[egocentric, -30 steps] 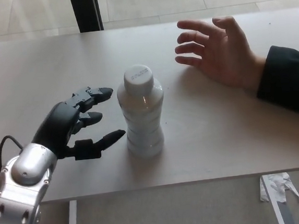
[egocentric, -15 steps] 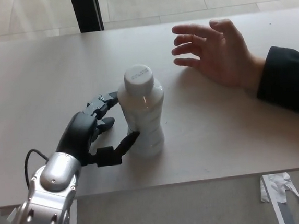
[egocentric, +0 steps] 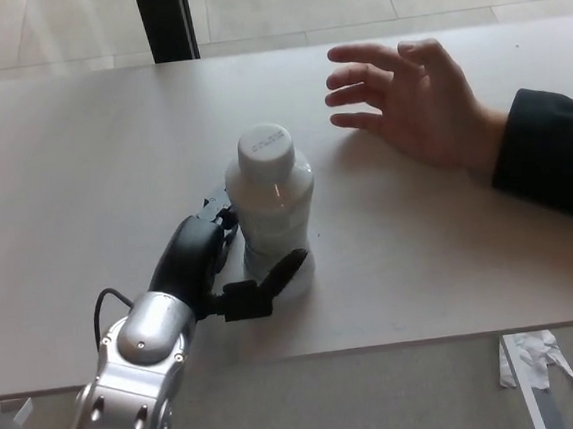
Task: Pick up a bottle and hand it
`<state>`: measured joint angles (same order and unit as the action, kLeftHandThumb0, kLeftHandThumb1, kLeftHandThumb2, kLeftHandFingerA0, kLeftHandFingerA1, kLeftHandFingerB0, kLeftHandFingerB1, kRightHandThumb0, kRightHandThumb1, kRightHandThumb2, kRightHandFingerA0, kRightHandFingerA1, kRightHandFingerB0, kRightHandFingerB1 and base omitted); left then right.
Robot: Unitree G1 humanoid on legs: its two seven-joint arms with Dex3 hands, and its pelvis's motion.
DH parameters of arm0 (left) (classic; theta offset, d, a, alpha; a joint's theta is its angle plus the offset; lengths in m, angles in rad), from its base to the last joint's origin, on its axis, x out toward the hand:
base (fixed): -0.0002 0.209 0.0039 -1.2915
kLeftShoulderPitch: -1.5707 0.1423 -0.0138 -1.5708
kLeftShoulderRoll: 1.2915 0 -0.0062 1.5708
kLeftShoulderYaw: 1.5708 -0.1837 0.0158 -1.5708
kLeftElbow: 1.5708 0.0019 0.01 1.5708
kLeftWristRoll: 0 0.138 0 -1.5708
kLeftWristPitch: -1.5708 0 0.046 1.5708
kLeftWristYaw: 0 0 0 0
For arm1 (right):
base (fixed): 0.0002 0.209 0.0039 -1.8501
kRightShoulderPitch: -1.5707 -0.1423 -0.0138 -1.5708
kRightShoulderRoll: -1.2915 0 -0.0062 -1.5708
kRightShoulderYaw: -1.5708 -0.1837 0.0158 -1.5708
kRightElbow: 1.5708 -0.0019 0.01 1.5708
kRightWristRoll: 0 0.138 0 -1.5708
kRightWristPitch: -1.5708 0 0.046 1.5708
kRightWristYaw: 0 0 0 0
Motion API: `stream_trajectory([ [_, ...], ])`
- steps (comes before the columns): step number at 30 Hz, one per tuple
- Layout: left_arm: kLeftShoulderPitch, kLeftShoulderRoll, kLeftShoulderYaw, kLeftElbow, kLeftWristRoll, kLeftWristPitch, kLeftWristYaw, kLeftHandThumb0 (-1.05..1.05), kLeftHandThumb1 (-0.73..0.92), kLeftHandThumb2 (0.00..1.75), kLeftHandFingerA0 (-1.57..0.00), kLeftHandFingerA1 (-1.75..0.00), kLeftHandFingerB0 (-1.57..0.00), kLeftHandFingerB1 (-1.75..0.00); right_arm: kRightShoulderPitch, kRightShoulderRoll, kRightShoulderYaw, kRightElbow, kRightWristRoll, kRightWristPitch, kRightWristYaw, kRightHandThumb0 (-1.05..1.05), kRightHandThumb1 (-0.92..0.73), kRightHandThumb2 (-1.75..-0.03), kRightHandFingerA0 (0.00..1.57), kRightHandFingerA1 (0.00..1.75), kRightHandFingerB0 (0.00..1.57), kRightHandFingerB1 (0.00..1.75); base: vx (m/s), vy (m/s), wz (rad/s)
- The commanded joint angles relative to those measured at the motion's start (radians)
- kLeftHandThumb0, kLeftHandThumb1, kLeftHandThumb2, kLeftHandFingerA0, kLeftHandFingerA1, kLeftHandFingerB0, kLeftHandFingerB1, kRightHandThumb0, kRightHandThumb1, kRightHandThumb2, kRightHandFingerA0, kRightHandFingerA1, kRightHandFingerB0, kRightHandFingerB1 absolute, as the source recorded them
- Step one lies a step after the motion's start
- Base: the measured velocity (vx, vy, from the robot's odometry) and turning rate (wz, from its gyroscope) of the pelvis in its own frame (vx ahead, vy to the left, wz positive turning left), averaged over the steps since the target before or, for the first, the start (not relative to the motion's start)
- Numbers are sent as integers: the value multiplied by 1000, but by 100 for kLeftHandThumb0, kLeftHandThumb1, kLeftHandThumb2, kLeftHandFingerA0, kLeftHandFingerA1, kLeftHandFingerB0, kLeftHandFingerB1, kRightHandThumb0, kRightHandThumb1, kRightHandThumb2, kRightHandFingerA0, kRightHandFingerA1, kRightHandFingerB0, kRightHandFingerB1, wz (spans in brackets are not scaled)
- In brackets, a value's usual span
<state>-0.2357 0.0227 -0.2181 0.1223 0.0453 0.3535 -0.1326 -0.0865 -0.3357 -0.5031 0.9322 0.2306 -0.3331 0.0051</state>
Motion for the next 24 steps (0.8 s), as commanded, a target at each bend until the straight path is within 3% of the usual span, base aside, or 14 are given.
stream_trajectory([
  [1, -10, -13, -28, 27, 23, -18, -3, -78, 57, 58, 0, 0, 0, 0, -14, -8, 19, 4, -13, -5, -17, -105, -39, -109, 157, 155, 46, 112, 0, 0, 0],
  [2, -9, -12, -27, 27, 23, -18, -3, -78, 57, 58, 0, 0, 0, 0, -15, -7, 21, 5, -13, -5, -18, -105, -39, -109, 157, 155, 46, 112, 0, 0, 0],
  [3, -8, -31, -39, 24, 33, -32, 16, -88, 46, 74, 0, -13, 0, 0, -17, -8, 26, 26, -19, -30, -16, -105, -57, -75, 59, 162, 33, 129, 0, 0, 0],
  [4, -9, -48, -43, 22, 35, -29, 30, -92, 48, 83, 0, -21, 0, -17, -22, -7, 20, 37, -6, -37, -6, -105, -57, -74, 73, 151, 35, 127, 0, 0, 0],
  [5, -15, -61, -60, 27, 61, -36, 58, -100, 52, 79, -10, -26, 0, -4, -23, -7, 17, 51, 3, -50, 12, -105, -56, -72, 47, 150, 33, 127, 0, 0, 0],
  [6, -20, -74, -71, 29, 82, -34, 84, -98, 52, 79, -15, -41, 0, -2, -23, -5, 14, 52, 9, -52, 17, -105, -54, -73, 73, 149, 36, 123, 0, 0, 0],
  [9, -28, -115, -84, 32, 128, -15, 168, -75, 43, 71, -15, -56, 0, 0, -23, 0, 23, 48, -1, -57, 2, -105, -57, -74, 58, 157, 34, 124, 0, 0, 0],
  [10, -43, -140, -114, 62, 193, -24, 252, -51, 53, 56, -57, -73, 0, 0, -22, 0, 30, 47, -11, -62, -7, -105, -57, -74, 60, 158, 34, 123, 0, 0, 0],
  [12, -74, -174, -166, 123, 288, -26, 370, -46, 56, 57, -67, -83, 0, 0, -15, 6, 32, 29, -9, -55, -14, -105, -58, -77, 91, 153, 35, 122, 0, 0, 0],
  [16, -99, -213, -190, 182, 329, -20, 458, -12, 76, 64, -92, -105, 0, -3, -12, 13, 48, 22, -28, -66, -30, -105, -62, -75, 89, 156, 29, 129, 0, 0, 0],
  [17, -109, -216, -213, 214, 362, -33, 502, 6, 86, 70, -93, -157, -28, -45, -13, 25, 41, 18, -14, -64, -29, -104, -47, -117, 157, 174, 44, 106, 0, 0, 0],
  [19, -111, -218, -221, 236, 371, -57, 525, 6, 86, 70, -93, -157, -28, -45, -15, 27, 41, 20, -12, -57, -33, -104, -47, -117, 157, 174, 44, 106, 0, 0, 0],
  [20, -116, -220, -234, 245, 388, -42, 542, 12, 79, 82, -80, -138, -78, -77, -13, 27, 40, 27, -8, -72, -15, -105, -49, -117, 157, 174, 36, 101, 0, 0, 0],
  [24, -128, -223, -242, 293, 393, -52, 570, 7, 75, 102, -83, -175, -82, -151, -6, 27, 48, 17, -17, -94, -16, -105, -48, -114, 157, 175, 26, 96, 0, 0, 0],
])
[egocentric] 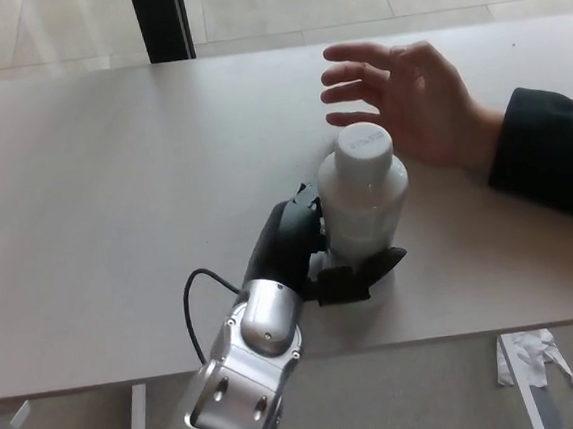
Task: Pick up a bottle and hand it
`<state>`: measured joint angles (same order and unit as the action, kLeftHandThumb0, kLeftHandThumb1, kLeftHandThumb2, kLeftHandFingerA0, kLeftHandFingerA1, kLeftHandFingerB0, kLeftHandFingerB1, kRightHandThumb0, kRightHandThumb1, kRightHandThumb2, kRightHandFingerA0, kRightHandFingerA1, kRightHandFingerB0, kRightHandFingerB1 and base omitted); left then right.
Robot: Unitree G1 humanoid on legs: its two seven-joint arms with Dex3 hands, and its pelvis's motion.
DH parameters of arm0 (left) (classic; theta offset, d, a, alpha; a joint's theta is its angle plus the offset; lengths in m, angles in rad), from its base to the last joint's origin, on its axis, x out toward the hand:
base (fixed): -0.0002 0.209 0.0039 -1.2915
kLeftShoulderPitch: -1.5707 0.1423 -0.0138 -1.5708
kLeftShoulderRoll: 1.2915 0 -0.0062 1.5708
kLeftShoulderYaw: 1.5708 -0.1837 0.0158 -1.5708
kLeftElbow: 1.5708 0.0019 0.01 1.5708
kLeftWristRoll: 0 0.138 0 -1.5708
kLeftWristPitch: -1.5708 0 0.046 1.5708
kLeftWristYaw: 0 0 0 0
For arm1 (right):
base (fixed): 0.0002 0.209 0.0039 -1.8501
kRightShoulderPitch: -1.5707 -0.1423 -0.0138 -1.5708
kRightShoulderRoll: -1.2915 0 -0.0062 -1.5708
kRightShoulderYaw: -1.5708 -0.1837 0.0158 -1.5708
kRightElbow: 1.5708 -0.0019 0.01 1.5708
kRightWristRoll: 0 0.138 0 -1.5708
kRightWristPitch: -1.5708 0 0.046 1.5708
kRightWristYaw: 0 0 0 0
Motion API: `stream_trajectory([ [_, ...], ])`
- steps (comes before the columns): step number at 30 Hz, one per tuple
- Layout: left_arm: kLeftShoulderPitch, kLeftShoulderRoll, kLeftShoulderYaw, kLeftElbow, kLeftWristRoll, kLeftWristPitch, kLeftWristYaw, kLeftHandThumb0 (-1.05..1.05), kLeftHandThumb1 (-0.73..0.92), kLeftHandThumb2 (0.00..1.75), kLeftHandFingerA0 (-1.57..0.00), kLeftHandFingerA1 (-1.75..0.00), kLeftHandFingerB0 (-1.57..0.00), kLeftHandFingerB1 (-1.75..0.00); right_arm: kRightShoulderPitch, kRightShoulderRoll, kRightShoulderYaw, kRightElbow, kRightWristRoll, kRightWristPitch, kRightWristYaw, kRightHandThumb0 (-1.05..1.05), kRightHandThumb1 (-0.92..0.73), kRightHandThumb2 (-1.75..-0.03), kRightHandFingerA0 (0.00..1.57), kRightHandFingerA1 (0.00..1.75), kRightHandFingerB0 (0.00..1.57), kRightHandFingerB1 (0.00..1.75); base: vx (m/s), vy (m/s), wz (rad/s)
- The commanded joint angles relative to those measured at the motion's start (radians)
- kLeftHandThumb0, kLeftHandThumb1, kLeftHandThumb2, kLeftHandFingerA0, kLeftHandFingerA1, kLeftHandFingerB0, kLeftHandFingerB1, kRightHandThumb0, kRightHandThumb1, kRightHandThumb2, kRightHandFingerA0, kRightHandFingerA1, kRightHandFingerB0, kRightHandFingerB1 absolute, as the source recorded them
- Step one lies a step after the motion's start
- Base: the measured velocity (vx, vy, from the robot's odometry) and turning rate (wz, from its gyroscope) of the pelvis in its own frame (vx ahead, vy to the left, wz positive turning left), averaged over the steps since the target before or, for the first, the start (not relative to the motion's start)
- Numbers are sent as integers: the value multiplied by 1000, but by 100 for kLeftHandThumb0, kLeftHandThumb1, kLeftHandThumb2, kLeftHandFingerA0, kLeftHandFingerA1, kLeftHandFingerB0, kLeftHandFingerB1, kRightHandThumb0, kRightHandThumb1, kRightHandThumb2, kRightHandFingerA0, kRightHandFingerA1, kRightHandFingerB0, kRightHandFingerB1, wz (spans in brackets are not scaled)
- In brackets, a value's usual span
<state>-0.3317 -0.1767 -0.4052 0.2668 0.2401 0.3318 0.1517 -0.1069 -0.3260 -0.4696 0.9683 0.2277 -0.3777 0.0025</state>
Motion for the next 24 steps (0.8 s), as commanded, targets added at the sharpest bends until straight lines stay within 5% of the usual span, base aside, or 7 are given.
stream_trajectory([
  [1, -36, -23, -55, 163, 198, -34, 289, 4, 79, 98, -83, -175, -78, -149, 18, 17, 19, -33, -19, -42, -18, -105, -49, -115, 157, 175, 22, 94, 0, 0, 0],
  [9, -38, 3, -42, 186, 201, -115, 336, 0, 72, 100, -118, -157, -92, -134, 49, 26, 16, -122, -6, 23, -35, -105, -46, -116, 157, 175, 23, 98, 0, 0, 0],
  [10, -72, 26, -41, 174, 213, -108, 314, -1, 77, 93, -81, -175, -70, -153, 46, 28, 19, -116, -14, 12, -46, -105, -47, -116, 157, 174, 22, 98, 0, 0, 0],
  [13, -163, 44, -29, 166, 221, -51, 261, 9, 65, 100, -115, -146, -91, -124, 46, 27, 16, -127, -2, 43, -47, -105, -46, -116, 157, 173, 25, 100, 0, 0, 0],
  [22, -464, 80, 35, 276, 182, 14, 142, -8, 73, 81, -81, -172, -75, -144, 70, 18, 33, -163, -11, 63, -36, -105, -46, -115, 157, 168, 26, 100, 0, 0, 0],
  [23, -480, 75, 40, 282, 178, 25, 135, -10, 72, 81, -82, -165, -80, -128, 70, 18, 34, -163, -11, 63, -36, -105, -46, -116, 157, 171, 25, 100, 0, 0, 0],
  [24, -534, 63, 51, 302, 165, 57, 110, -14, 72, 77, -70, -93, -74, -67, 68, 18, 36, -162, -14, 63, -38, -105, -47, -117, 157, 171, 24, 99, 0, 0, 0],
])
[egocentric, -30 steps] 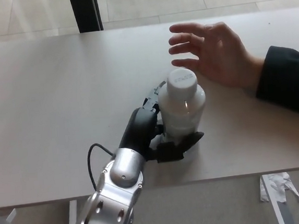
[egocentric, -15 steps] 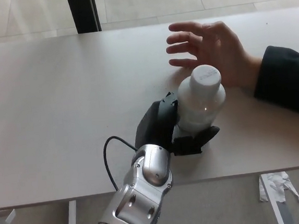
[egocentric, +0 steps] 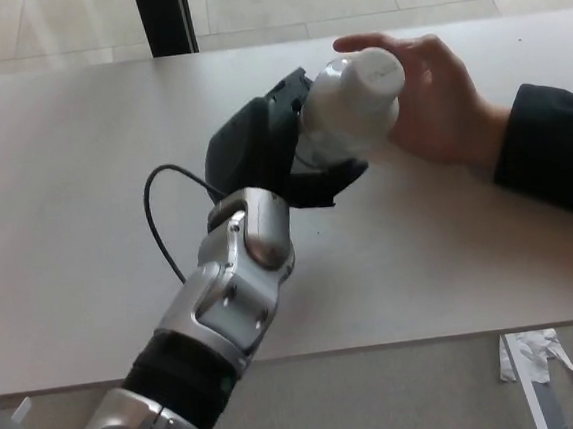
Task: Pick up a bottle and hand it
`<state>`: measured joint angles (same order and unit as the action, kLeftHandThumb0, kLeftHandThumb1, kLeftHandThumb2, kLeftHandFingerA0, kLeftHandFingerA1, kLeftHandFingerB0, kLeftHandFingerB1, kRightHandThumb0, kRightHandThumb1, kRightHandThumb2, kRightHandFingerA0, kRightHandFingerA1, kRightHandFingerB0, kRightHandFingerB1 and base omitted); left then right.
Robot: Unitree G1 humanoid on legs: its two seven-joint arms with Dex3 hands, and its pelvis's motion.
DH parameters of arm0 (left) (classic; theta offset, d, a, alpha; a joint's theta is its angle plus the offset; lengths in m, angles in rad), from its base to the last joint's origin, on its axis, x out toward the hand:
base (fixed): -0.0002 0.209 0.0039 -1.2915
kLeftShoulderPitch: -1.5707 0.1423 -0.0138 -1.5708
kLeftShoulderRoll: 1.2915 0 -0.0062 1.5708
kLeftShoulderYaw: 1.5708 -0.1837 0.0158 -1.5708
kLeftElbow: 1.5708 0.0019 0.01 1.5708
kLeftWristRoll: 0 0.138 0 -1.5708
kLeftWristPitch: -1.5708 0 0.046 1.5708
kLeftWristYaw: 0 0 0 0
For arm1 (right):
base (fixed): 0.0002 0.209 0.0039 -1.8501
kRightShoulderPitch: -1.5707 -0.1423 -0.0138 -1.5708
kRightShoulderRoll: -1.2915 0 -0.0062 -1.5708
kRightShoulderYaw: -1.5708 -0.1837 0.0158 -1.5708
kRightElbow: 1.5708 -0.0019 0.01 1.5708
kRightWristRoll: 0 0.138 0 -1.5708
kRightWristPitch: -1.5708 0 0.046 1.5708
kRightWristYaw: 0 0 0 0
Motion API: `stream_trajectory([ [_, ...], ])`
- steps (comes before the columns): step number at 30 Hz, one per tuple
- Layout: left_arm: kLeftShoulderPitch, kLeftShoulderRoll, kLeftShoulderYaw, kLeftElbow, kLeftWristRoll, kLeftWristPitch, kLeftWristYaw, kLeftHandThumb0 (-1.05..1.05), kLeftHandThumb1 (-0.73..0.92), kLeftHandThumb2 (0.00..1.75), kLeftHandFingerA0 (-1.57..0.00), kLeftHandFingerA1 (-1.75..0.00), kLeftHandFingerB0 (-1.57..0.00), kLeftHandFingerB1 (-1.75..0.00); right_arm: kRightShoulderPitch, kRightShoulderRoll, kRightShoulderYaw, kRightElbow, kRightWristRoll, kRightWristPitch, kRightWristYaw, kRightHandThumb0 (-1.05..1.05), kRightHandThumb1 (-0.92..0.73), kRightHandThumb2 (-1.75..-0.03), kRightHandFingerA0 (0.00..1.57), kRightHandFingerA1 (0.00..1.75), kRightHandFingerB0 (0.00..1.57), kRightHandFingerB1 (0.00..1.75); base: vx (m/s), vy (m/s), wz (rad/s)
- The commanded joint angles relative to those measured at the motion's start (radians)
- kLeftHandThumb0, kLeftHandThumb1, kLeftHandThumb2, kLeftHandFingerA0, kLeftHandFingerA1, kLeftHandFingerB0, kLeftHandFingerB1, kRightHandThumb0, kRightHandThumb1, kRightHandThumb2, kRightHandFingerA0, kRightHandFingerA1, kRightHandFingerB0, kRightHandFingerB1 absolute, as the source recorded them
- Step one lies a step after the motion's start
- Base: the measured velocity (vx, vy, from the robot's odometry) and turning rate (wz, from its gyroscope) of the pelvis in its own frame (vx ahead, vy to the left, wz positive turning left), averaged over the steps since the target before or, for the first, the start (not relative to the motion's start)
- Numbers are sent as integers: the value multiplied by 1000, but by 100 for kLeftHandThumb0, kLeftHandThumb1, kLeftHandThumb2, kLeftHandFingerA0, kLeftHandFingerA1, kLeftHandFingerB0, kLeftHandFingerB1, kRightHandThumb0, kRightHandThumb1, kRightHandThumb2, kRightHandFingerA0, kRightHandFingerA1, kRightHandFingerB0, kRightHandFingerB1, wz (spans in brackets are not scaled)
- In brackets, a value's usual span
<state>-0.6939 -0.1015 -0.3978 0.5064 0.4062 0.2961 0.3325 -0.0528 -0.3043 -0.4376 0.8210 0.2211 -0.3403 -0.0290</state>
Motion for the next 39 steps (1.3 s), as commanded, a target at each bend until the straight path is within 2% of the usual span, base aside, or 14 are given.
stream_trajectory([
  [1, -236, -27, 54, 94, -13, 122, -97, -17, 70, 77, -78, -106, -77, -65, 9, -2, 2, -13, -6, 18, -8, -105, -46, -116, 157, 171, 32, 105, 0, 0, 0],
  [4, -307, -45, 70, 129, -27, 174, -136, -21, 69, 67, -75, -84, -69, -59, 0, 3, 6, -6, -13, 2, -20, -105, -46, -117, 157, 172, 30, 104, 0, 0, 0],
  [5, -360, -79, 78, 157, -40, 221, -153, -13, 66, 73, -79, -165, -64, -133, -4, 3, 9, -4, -11, 8, -8, -105, -45, -117, 157, 174, 31, 105, 0, 0, 0],
  [6, -361, -77, 81, 157, -39, 223, -155, -13, 66, 73, -79, -165, -64, -133, -5, 5, 12, -4, -13, 9, -9, -105, -45, -117, 157, 174, 31, 105, 0, 0, 0],
  [8, -397, -127, 65, 217, -27, 282, -159, -18, 70, 71, -80, -124, -63, -64, -11, 11, 15, -15, -20, 44, -44, -105, -44, -117, 157, 175, 42, 110, 0, 0, 0],
  [13, -402, -173, 80, 328, -47, 337, -183, -19, 74, 69, -83, -85, -68, -71, -13, 36, 30, -28, -26, 27, -51, -105, -44, -116, 157, 172, 42, 108, 0, 0, 0],
  [16, -386, -187, 21, 389, -2, 350, -198, -15, 67, 64, -51, -81, -51, -59, -16, 68, 31, -35, -25, 13, -74, -105, -42, -114, 157, 170, 49, 110, 0, 0, 0],
  [20, -416, -208, 7, 453, 2, 399, -201, -17, 66, 61, -63, -147, -39, -51, -18, 87, 28, -47, -14, 10, -77, -105, -42, -114, 157, 171, 50, 111, 0, 0, 0],
  [25, -445, -202, -119, 536, 75, 404, -259, -22, 65, 58, -68, -159, -50, -78, -22, 101, 31, -76, -13, 54, -91, -105, -43, -115, 157, 169, 55, 114, 0, 0, 0],
  [27, -450, -202, -162, 565, 86, 391, -257, -19, 58, 60, -66, -161, -59, -91, -19, 110, 30, -106, -13, 82, -113, -105, -58, -77, 157, 165, 46, 132, 0, 0, 0],
  [28, -452, -201, -167, 570, 83, 388, -252, -20, 58, 57, -71, -159, -61, -89, -13, 114, 31, -122, -11, 85, -108, -105, -43, -116, 157, 170, 54, 114, 0, 0, 0],
  [37, -492, -195, -194, 569, 85, 401, -281, -20, 59, 58, -71, -161, -48, -62, -7, 115, 35, -155, -18, 121, -105, -105, -38, -110, 157, 163, 56, 115, 0, 0, 0],
  [38, -495, -197, -194, 569, 85, 402, -283, -20, 59, 59, -71, -161, -52, -66, -4, 110, 36, -163, -11, 144, -92, -105, -60, -78, 157, 153, 46, 133, 0, 0, 0],
  [39, -495, -201, -188, 565, 79, 388, -280, -21, 61, 57, -72, -162, -58, -80, -8, 117, 29, -165, -3, 146, -99, -105, -42, -115, 157, 169, 57, 115, 0, 0, 0],
])
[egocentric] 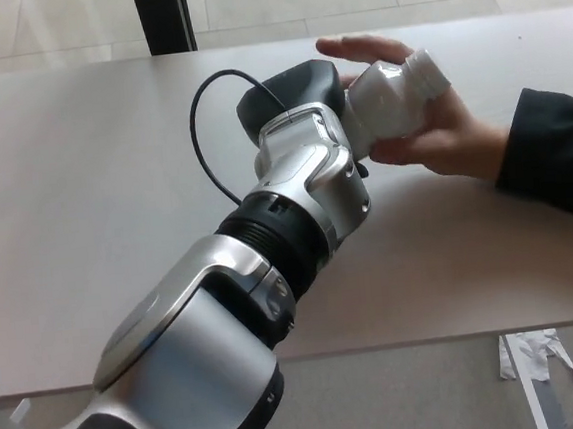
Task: Pick up a bottle and hand it
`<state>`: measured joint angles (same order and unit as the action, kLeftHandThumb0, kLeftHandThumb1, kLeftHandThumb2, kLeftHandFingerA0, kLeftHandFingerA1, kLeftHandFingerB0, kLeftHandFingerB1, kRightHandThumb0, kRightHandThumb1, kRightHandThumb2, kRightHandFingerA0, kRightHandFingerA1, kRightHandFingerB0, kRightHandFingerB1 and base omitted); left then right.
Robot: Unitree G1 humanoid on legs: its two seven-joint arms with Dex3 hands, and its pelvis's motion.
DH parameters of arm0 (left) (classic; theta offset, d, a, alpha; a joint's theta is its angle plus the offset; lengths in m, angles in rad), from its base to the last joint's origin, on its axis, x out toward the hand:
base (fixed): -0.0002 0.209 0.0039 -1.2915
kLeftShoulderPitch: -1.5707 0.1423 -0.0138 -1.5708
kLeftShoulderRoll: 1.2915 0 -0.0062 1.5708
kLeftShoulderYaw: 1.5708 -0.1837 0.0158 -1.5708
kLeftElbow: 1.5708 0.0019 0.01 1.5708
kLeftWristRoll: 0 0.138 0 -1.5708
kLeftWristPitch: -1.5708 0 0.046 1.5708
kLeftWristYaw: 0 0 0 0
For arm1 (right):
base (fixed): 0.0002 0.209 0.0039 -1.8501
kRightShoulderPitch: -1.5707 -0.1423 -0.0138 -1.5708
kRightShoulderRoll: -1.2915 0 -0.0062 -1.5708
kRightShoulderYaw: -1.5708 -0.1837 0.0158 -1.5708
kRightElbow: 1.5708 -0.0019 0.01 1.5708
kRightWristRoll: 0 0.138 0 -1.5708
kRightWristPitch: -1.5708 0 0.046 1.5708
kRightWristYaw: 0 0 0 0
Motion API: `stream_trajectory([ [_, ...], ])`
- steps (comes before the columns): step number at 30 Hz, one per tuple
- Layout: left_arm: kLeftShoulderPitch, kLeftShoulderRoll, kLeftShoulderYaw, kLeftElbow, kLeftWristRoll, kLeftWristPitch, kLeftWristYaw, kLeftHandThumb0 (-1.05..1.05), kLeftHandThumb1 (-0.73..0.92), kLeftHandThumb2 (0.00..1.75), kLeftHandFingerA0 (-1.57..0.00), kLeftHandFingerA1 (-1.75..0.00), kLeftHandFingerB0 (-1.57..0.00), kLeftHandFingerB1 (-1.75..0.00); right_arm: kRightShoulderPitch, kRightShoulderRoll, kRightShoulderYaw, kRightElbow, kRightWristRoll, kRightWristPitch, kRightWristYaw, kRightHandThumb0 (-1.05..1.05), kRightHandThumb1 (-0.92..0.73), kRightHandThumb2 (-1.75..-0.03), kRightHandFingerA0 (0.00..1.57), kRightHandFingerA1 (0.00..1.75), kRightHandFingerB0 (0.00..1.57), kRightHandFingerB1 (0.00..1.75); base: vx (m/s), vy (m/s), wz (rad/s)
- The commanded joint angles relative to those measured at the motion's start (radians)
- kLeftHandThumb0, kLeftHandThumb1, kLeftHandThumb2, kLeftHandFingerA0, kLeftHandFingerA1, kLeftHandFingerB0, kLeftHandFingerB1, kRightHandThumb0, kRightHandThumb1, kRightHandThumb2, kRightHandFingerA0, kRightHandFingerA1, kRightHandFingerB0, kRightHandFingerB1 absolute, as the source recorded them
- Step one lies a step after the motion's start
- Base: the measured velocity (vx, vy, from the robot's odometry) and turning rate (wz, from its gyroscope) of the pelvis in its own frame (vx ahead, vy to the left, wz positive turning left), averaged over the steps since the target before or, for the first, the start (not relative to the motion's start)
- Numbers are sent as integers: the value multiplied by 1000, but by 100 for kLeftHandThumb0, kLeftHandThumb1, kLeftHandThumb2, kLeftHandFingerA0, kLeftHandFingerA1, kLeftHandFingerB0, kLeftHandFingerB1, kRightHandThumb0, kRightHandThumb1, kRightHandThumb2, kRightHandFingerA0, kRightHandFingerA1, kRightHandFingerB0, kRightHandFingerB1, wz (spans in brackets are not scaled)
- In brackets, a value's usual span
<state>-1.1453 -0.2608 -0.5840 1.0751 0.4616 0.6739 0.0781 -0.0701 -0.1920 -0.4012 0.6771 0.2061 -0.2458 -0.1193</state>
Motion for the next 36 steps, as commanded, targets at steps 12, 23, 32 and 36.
stream_trajectory([
  [12, -13, -62, 115, -28, -34, 12, 39, -22, 68, 62, -72, -156, -54, -80, 10, 8, -26, -23, 22, 63, -4, -105, -57, -76, 157, 164, 46, 133, 0, 0, 0],
  [23, 371, 222, 114, -814, -12, 36, -192, -72, 48, 88, 0, -51, 0, -18, 21, -1, -56, 31, 37, -16, 34, -105, -57, -79, 157, 156, 45, 130, 0, 0, 0],
  [32, 908, 581, 429, -1490, -84, -144, -352, -72, 48, 89, -2, -52, -3, -26, 44, -77, -62, 46, 17, 20, 59, -105, -44, -115, 157, 168, 43, 108, 0, 0, 0],
  [36, 1167, 609, 795, -1637, -163, -234, -402, -71, 49, 86, -16, -62, -5, -44, 43, -111, -80, 74, 30, 3, 92, -105, -41, -113, 156, 161, 45, 115, 0, 0, 0],
])
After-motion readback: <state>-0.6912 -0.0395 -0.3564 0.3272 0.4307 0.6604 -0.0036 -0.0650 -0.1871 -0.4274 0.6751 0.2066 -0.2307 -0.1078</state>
